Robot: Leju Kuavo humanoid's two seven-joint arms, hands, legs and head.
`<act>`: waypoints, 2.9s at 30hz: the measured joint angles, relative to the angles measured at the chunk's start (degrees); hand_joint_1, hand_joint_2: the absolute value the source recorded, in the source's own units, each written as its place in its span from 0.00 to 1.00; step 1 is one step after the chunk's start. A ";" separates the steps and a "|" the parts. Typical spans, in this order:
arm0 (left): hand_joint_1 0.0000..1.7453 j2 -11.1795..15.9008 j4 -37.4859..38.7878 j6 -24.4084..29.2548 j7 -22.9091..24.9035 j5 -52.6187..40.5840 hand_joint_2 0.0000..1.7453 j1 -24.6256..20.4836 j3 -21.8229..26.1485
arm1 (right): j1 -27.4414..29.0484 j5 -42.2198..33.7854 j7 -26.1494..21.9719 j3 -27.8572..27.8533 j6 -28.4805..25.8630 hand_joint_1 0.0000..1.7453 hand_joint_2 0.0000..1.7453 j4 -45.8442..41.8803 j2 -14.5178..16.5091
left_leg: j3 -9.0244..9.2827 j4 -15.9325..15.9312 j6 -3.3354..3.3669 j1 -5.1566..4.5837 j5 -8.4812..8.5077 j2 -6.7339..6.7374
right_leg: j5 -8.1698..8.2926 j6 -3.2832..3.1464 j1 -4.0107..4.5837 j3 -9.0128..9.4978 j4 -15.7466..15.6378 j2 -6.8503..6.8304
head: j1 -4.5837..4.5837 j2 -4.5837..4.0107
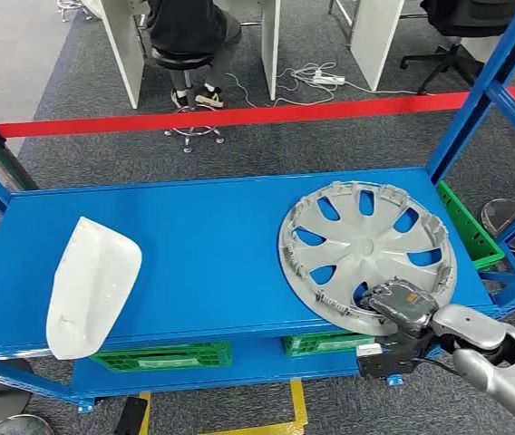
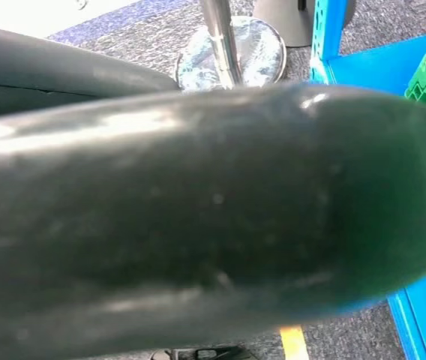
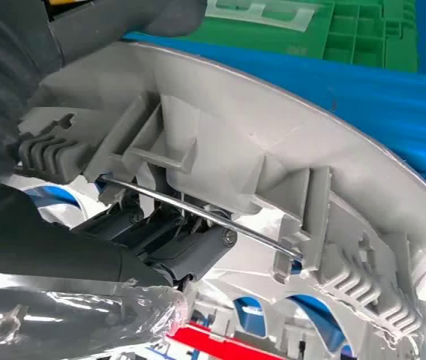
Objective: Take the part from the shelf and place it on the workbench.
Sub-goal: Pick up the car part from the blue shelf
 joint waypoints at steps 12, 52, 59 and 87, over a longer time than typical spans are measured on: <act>0.00 0.11 0.00 0.39 -0.68 1.67 0.00 0.46 0.26 | 8.18 10.51 2.24 -2.07 -10.99 1.00 1.00 -8.49 1.61 | -0.20 0.00 -0.02 0.01 -0.02 -0.05 | -0.04 -0.03 0.00 -0.20 0.04 -0.07 | 0.00 0.00; 0.00 0.17 0.00 0.70 -1.07 1.95 0.00 0.68 0.74 | 12.66 12.43 2.36 -5.68 -12.32 1.00 1.00 -12.57 2.97 | -0.32 0.00 -0.02 0.00 -0.02 -0.05 | -0.05 -0.03 0.00 -0.32 0.06 -0.08 | 0.00 0.00; 0.00 0.16 0.00 0.91 -1.32 2.38 0.00 0.99 1.17 | 17.83 21.26 4.89 -10.14 -24.31 1.00 1.00 -14.32 6.10 | -0.37 0.00 -0.03 0.01 -0.03 -0.06 | -0.06 -0.03 0.00 -0.36 0.06 -0.09 | 0.01 0.00; 0.00 -0.33 0.00 1.73 -1.38 2.25 0.00 1.24 1.46 | 28.80 23.91 -7.34 -33.40 -45.74 1.00 1.00 -25.90 36.26 | -0.46 -0.01 -0.17 0.09 -0.04 -0.04 | -0.14 -0.21 0.09 -0.54 0.15 -0.04 | 0.02 0.00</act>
